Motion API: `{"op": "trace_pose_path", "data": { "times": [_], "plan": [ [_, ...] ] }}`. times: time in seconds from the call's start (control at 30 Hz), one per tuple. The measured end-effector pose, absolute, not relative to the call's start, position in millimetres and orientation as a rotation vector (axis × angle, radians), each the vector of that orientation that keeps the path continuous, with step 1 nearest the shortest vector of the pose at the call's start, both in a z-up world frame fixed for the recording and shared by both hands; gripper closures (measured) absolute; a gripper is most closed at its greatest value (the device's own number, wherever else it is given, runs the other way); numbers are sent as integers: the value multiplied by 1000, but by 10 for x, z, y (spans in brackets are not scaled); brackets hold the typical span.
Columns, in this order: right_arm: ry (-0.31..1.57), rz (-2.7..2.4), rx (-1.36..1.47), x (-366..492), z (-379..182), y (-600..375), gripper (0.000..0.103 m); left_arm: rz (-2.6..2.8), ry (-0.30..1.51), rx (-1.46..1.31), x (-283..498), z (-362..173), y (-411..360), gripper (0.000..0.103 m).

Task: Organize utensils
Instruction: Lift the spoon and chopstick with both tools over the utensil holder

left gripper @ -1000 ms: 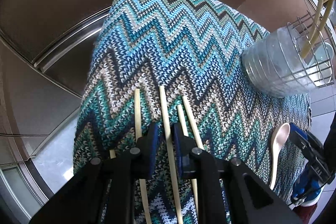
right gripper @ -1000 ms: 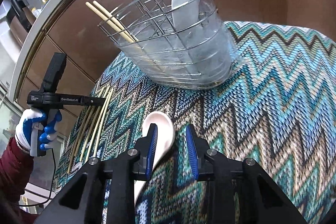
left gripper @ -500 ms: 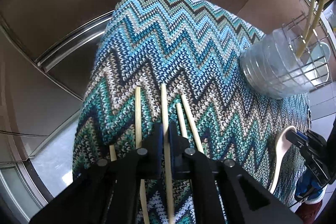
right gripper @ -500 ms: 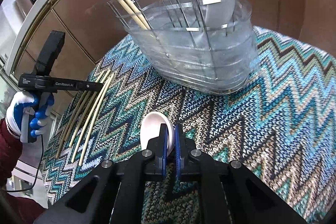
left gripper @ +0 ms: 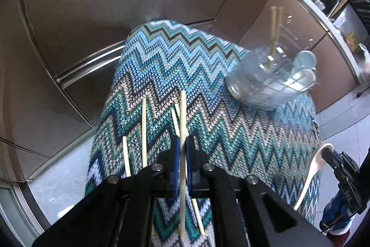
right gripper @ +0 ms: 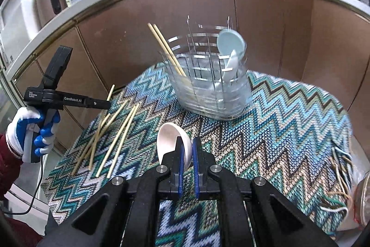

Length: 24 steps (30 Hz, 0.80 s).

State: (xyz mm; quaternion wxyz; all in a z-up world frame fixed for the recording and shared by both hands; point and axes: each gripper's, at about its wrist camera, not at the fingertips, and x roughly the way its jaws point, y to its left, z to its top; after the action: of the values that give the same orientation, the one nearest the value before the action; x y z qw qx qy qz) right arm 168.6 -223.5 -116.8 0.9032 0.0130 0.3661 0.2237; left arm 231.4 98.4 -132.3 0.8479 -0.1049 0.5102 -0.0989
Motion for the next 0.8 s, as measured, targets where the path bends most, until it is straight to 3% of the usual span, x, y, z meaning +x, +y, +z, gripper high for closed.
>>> {"op": "trace_pose_path", "data": {
  "times": [0.8],
  "plan": [
    [564, 408, -3, 416, -376, -2162, 96, -240, 837, -266, 1023, -315, 1292, 98]
  ]
}}
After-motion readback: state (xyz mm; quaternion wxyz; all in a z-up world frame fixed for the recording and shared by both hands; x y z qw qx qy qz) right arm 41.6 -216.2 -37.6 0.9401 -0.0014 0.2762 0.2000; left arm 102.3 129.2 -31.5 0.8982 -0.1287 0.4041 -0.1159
